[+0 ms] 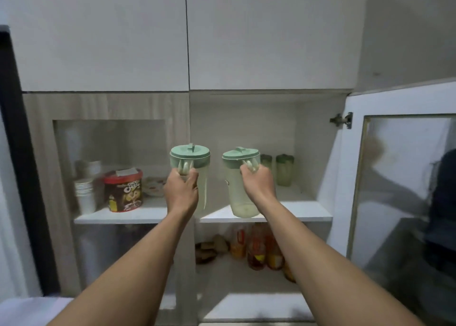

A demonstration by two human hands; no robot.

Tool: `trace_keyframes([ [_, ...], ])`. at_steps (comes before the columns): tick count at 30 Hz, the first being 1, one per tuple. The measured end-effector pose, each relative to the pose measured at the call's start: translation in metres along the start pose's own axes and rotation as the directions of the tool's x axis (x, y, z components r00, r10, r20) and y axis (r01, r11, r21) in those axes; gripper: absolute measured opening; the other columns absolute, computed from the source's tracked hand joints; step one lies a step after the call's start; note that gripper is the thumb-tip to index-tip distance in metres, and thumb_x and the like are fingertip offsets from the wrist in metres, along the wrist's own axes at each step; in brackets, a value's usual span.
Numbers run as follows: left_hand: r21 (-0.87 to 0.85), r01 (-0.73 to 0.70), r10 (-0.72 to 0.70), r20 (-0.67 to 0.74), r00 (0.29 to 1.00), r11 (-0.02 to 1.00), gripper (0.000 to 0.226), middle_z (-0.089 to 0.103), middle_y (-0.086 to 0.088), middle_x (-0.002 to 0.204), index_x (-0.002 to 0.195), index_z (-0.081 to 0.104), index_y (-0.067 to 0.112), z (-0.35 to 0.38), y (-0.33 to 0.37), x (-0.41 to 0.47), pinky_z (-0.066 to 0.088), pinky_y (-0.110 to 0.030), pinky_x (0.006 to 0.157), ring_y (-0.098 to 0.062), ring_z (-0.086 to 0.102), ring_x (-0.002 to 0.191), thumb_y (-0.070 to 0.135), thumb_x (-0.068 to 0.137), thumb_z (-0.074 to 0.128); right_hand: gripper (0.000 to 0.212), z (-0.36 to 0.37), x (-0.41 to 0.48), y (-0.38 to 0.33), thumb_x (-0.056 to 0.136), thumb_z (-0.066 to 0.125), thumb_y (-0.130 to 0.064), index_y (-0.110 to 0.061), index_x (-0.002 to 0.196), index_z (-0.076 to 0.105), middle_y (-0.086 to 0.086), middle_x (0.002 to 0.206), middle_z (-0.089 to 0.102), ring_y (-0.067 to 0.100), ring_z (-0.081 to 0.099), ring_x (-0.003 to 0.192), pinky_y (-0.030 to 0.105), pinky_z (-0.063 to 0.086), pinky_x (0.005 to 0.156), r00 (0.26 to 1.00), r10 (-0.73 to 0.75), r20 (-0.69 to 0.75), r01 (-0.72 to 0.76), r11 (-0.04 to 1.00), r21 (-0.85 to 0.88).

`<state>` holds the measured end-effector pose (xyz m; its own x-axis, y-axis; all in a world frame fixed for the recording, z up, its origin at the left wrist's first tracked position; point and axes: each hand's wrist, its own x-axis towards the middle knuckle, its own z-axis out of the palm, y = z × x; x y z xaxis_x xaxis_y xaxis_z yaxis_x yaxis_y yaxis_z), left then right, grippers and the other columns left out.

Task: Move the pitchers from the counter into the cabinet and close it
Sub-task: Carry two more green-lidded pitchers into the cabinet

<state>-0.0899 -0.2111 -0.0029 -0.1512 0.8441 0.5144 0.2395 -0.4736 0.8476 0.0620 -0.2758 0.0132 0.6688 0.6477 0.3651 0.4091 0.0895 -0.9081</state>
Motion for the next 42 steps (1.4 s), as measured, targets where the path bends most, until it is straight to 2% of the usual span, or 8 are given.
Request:
trace_keyframes([
  [11, -0.154, 0.057, -0.044, 0.089, 0.995, 0.986, 0.018, 0.059, 0.004, 0.079, 0.091, 0.056, 0.015, 0.118, 0.001, 0.018, 0.039, -0.030, 0.058, -0.014, 0.056, 0.071, 0.032, 0.099, 0.052, 0.019, -0.034, 0.086, 0.059, 0.090, 0.057, -0.025, -0.007, 0.091, 0.064, 0.003, 0.073, 0.062, 0.014, 0.054, 0.059, 0.026, 0.034, 0.050, 0.993, 0.061, -0.102, -0.056, 0.997, 0.053],
  [16, -0.161, 0.091, -0.074, 0.107, 0.991, 0.983, 0.023, 0.063, 0.000, 0.085, 0.093, 0.058, 0.014, 0.168, -0.024, 0.054, 0.043, -0.033, 0.065, -0.018, 0.059, 0.076, 0.036, 0.096, 0.050, 0.013, -0.012, 0.133, 0.084, 0.089, 0.057, -0.022, -0.013, 0.081, 0.059, -0.001, 0.068, 0.057, 0.014, 0.051, 0.057, 0.026, 0.035, 0.052, 0.991, 0.060, -0.122, -0.054, 0.997, 0.056],
  [19, -0.172, 0.101, -0.080, 0.129, 0.988, 0.980, 0.024, 0.064, -0.003, 0.088, 0.094, 0.058, 0.014, 0.196, -0.042, 0.080, 0.041, -0.032, 0.061, -0.019, 0.060, 0.076, 0.037, 0.097, 0.050, 0.013, 0.005, 0.162, 0.099, 0.090, 0.057, -0.022, -0.014, 0.081, 0.059, -0.002, 0.066, 0.056, 0.013, 0.050, 0.055, 0.026, 0.034, 0.051, 0.987, 0.066, -0.144, -0.061, 0.997, 0.041],
  [26, -0.153, 0.088, -0.066, 0.145, 0.987, 0.984, 0.028, 0.066, -0.009, 0.090, 0.095, 0.060, 0.009, 0.254, -0.081, 0.145, 0.048, -0.038, 0.073, -0.030, 0.061, 0.083, 0.036, 0.095, 0.052, 0.014, 0.041, 0.236, 0.125, 0.089, 0.061, -0.023, -0.010, 0.086, 0.066, 0.001, 0.072, 0.063, 0.018, 0.056, 0.063, 0.026, 0.035, 0.052, 0.973, 0.066, -0.222, -0.059, 0.998, 0.035],
  [29, -0.140, 0.099, -0.075, 0.166, 0.983, 0.985, 0.028, 0.066, -0.011, 0.086, 0.094, 0.060, 0.008, 0.280, -0.099, 0.163, 0.043, -0.035, 0.067, -0.031, 0.061, 0.080, 0.034, 0.095, 0.052, 0.012, 0.053, 0.262, 0.144, 0.092, 0.061, -0.023, -0.012, 0.087, 0.064, -0.001, 0.074, 0.062, 0.018, 0.058, 0.066, 0.027, 0.037, 0.057, 0.973, 0.070, -0.220, -0.068, 0.998, 0.015],
  [37, -0.129, 0.166, -0.138, 0.199, 0.970, 0.978, 0.027, 0.070, -0.017, 0.092, 0.099, 0.061, 0.010, 0.357, -0.145, 0.206, 0.055, -0.041, 0.076, -0.036, 0.066, 0.086, 0.036, 0.092, 0.054, 0.015, 0.089, 0.332, 0.204, 0.093, 0.061, -0.023, -0.010, 0.098, 0.065, 0.003, 0.081, 0.065, 0.020, 0.060, 0.071, 0.025, 0.039, 0.060, 0.977, 0.111, -0.183, -0.103, 0.993, 0.053],
  [40, -0.080, 0.143, -0.128, 0.168, 0.977, 0.986, 0.032, 0.070, -0.017, 0.093, 0.098, 0.060, 0.009, 0.384, -0.166, 0.224, 0.050, -0.035, 0.068, -0.036, 0.066, 0.084, 0.040, 0.095, 0.054, 0.005, 0.111, 0.361, 0.228, 0.095, 0.061, -0.019, -0.015, 0.092, 0.060, -0.001, 0.079, 0.060, 0.015, 0.057, 0.068, 0.021, 0.037, 0.055, 0.984, 0.126, -0.123, -0.117, 0.990, 0.075],
  [42, -0.077, 0.168, -0.155, 0.150, 0.976, 0.983, 0.034, 0.071, -0.017, 0.096, 0.098, 0.061, 0.009, 0.403, -0.179, 0.234, 0.054, -0.039, 0.074, -0.035, 0.067, 0.087, 0.042, 0.093, 0.055, 0.013, 0.125, 0.383, 0.243, 0.096, 0.059, -0.019, -0.014, 0.085, 0.057, 0.002, 0.077, 0.058, 0.014, 0.053, 0.063, 0.021, 0.034, 0.050, 0.990, 0.111, -0.087, -0.110, 0.994, 0.016],
])
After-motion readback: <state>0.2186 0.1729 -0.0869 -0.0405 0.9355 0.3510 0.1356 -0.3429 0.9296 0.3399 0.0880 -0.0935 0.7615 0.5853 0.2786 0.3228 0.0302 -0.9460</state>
